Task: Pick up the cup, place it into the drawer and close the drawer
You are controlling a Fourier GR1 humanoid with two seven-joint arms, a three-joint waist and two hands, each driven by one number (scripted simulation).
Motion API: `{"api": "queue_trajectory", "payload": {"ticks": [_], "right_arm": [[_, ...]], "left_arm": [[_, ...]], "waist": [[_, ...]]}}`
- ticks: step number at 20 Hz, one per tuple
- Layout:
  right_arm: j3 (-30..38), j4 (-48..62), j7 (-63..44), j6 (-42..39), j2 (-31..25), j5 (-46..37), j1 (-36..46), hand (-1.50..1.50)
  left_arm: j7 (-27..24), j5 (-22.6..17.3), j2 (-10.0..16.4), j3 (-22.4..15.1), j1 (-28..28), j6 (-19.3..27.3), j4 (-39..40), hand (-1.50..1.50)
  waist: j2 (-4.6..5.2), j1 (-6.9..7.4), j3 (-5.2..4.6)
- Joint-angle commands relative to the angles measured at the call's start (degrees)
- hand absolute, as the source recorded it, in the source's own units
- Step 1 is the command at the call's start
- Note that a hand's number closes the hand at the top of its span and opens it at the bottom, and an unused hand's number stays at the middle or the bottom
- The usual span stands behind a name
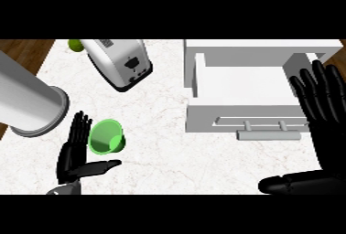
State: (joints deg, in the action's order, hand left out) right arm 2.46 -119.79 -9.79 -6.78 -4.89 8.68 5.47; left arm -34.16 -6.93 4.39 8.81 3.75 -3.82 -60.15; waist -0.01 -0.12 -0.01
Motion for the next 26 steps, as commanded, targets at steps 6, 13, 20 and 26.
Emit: {"api": "queue_trajectory", "payload": {"ticks": [6,13,20,26], "right_arm": [[0.5,-0.9,0.1,-1.5,-0.5,0.9,-0.7,-1.50],[-1.6,-1.1,1.0,-0.8,1.1,-1.0,-2.9,-1.50],[0.8,-0.5,-3.8,1.8,-0.1,0.2,3.5,-1.50],[1.2,0.0,-1.7,-0.6,-0.8,0.8,1.8,-1.50]], "left_arm": [[-6.7,-0.2,2.5,2.6,8.0,-2.1,16.9,-1.50],[-11.8,0.4,2.7,2.1,10.6,-3.1,21.6,-1.50],[-16.5,-0.9,1.1,3.1,13.7,-4.1,29.9,-1.50],[-18.8,-2.7,2.4,5.4,19.4,-7.7,37.7,-1.50]], "waist": [[0.03,-0.10,-0.01],[0.01,-0.09,0.00],[0.05,-0.13,-0.02],[0.15,-0.33,-0.05]]}}
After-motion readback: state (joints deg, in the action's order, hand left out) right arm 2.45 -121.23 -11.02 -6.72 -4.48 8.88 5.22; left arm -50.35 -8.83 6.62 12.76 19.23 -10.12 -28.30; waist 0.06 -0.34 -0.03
